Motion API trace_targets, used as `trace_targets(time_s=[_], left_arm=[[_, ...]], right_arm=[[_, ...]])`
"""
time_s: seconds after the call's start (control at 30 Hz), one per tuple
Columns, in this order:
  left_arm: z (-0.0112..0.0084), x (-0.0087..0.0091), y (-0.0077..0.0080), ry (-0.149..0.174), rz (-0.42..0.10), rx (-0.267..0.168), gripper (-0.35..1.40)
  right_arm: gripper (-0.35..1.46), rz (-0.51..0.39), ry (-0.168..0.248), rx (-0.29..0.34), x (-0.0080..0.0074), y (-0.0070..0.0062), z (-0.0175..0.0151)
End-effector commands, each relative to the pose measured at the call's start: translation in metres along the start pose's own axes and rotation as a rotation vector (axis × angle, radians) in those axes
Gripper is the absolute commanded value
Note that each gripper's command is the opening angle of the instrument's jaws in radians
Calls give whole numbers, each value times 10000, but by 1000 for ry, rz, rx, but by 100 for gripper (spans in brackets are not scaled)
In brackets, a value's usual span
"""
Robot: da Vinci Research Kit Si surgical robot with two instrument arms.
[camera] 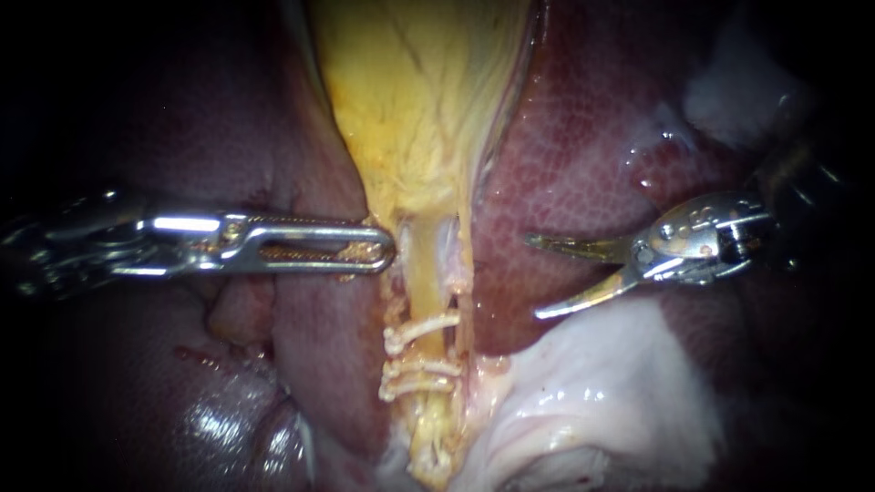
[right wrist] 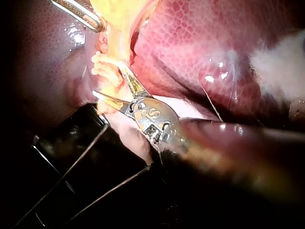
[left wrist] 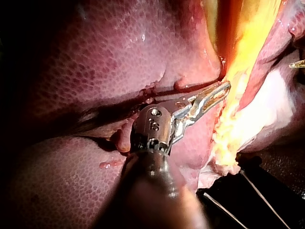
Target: Go to the cutting position left tube
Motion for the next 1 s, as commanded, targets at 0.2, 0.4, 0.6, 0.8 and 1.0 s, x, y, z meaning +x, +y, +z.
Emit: trace_targets(time_s=[0.2, 0.4, 0.6, 0.8, 1.0], left_arm=[[-16, -11, -7, 6, -7, 8, -35], [-56, -38, -22, -13, -32, 5, -35], [-78, -47, -23, -32, -27, 2, -35], [-78, -47, -23, -33, -27, 1, -35], [-78, -47, -23, -33, -27, 2, -35]], right_arm=[[143, 1, 0, -1, 0, 1, 1], [143, 0, 0, 0, -3, 1, 3], [143, -3, 2, 14, -9, 1, 12], [143, -15, -11, 64, -33, -4, 49], [143, 29, -48, 125, -76, -11, 103]])
